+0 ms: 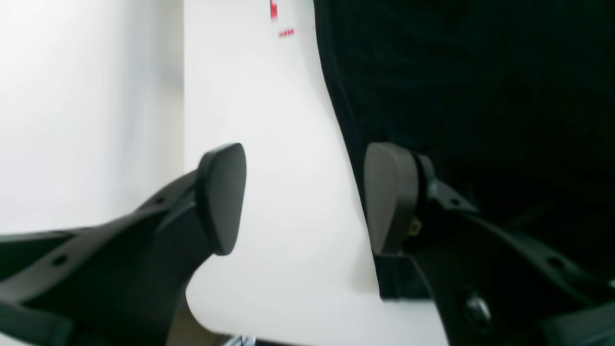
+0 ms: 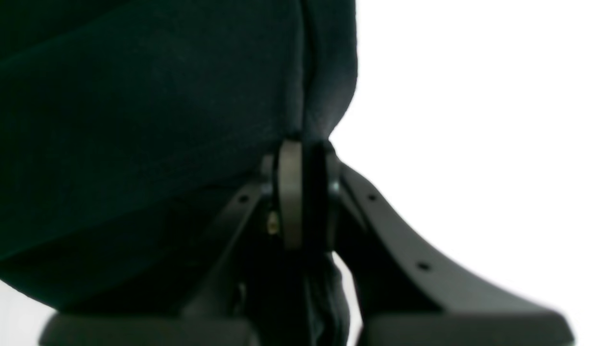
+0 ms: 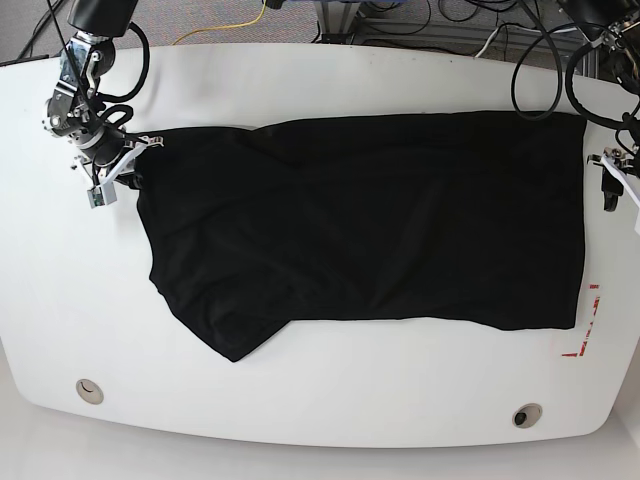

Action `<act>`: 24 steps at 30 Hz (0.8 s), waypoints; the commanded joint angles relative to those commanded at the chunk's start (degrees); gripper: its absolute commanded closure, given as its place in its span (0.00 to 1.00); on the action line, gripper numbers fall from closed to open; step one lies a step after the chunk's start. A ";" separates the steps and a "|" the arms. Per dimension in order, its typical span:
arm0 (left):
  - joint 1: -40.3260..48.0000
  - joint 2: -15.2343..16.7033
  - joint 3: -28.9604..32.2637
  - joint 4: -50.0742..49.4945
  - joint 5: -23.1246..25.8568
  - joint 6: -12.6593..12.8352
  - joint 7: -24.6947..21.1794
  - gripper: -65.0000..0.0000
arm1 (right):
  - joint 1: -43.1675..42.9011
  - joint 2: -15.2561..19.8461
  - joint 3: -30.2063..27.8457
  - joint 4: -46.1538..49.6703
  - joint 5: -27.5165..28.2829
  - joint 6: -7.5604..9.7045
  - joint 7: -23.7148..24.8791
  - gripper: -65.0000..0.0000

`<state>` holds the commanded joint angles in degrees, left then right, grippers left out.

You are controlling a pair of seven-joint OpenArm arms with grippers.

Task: Layout the t-shirt on the table in an organized manner, then fold the t-shirt properly
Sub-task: 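Regrasp the shirt edge with the left gripper, holding it taut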

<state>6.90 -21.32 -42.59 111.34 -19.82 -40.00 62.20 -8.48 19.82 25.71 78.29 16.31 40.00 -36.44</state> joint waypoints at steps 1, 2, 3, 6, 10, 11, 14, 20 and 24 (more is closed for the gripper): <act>0.35 0.09 0.00 -0.53 -0.09 0.00 0.00 0.45 | 0.00 0.00 0.00 0.00 0.00 0.00 0.00 1.00; 0.79 0.09 0.00 -1.23 -0.18 0.00 0.00 0.45 | 0.00 0.00 0.00 0.00 0.00 0.00 0.00 1.00; 0.97 0.09 0.00 -1.85 -0.26 0.00 0.00 0.45 | 0.00 0.00 0.00 0.00 0.09 0.00 0.00 1.00; 1.05 0.09 0.00 -5.63 -0.88 0.00 0.00 0.40 | 0.00 0.00 0.00 0.00 0.09 0.00 0.00 1.00; 1.49 -0.09 -0.70 -10.11 -3.16 0.00 -0.18 0.28 | -0.18 0.00 0.00 0.00 0.09 0.00 0.00 1.00; 1.58 -0.09 -1.32 -10.99 -3.60 0.00 -0.18 0.26 | -0.18 0.00 0.00 0.00 0.09 0.00 0.00 1.00; 2.11 -0.09 -2.37 -14.42 -4.40 0.00 -0.18 0.22 | -0.26 0.00 0.00 0.00 0.09 0.00 0.00 1.00; 3.96 -0.26 -0.18 -17.14 -4.66 0.00 -0.18 0.22 | -0.44 0.00 0.00 0.00 0.09 0.00 0.00 1.00; 4.92 -0.09 1.49 -17.23 -4.66 0.00 -0.18 0.22 | -0.53 0.00 0.00 0.09 0.09 0.00 0.00 1.00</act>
<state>11.82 -21.41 -41.10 94.11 -24.48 -40.00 62.02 -9.01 19.82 25.71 78.37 16.40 40.00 -36.44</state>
